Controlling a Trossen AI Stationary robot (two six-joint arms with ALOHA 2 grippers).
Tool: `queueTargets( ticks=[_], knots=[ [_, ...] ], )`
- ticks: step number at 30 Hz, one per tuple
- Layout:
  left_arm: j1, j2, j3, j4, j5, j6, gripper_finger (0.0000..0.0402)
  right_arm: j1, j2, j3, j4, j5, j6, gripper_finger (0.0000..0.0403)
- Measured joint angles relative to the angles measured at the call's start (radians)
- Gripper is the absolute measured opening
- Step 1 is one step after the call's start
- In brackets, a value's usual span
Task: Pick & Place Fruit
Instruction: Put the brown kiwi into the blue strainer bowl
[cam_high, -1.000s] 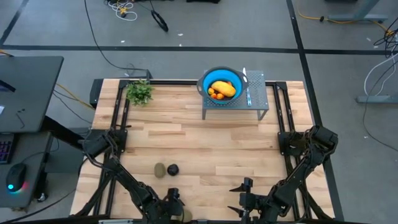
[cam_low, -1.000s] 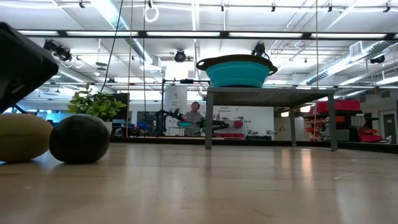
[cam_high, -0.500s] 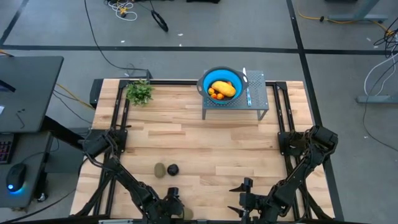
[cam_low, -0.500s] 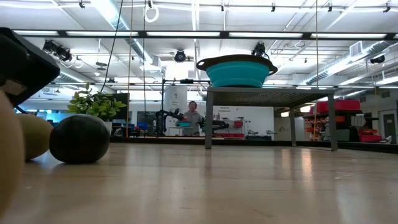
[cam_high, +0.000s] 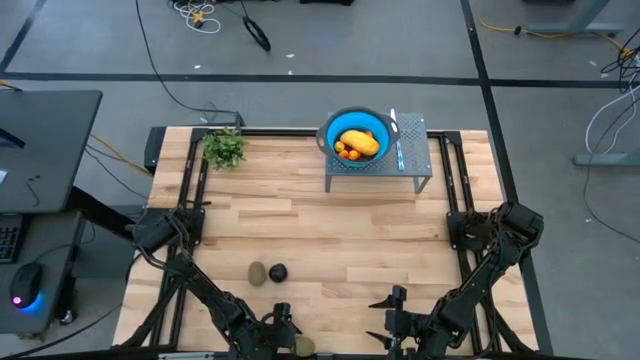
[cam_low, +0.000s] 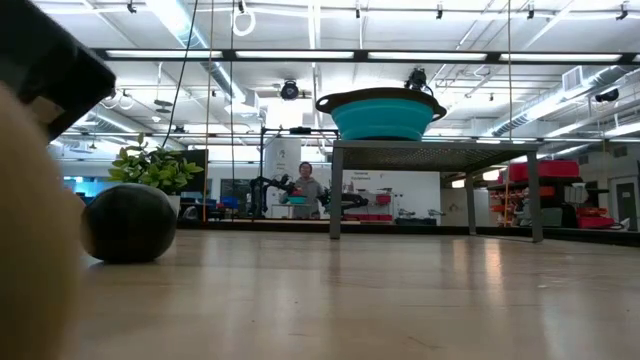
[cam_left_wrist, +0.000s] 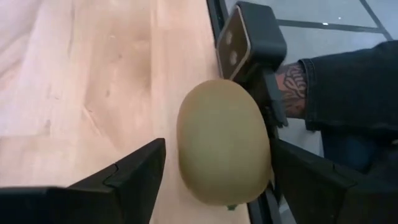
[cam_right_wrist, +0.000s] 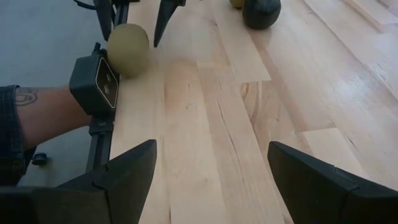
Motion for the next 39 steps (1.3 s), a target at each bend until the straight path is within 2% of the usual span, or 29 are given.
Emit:
queueTargets(
  ticks=[17, 22, 33, 39],
  knots=[
    [0.018, 0.0, 0.0, 0.0, -0.042, -0.017, 0.0293, 0.0, 0.0, 0.0, 0.003, 0.0, 0.0, 0.0318],
    [0.028, 0.037, 0.002, 0.041, -0.032, -0.03, 0.0291, 0.0, 0.0, 0.0, 0.004, 0.0, 0.0, 0.0318],
    [0.034, 0.062, 0.0, 0.044, -0.014, -0.041, 0.0246, 0.001, 0.0, 0.0, 0.007, -0.001, 0.003, 0.0318],
    [0.033, 0.062, 0.0, 0.084, 0.017, 0.005, 0.0248, 0.001, 0.0, 0.0, 0.007, -0.002, 0.003, 0.0318]
  ],
)
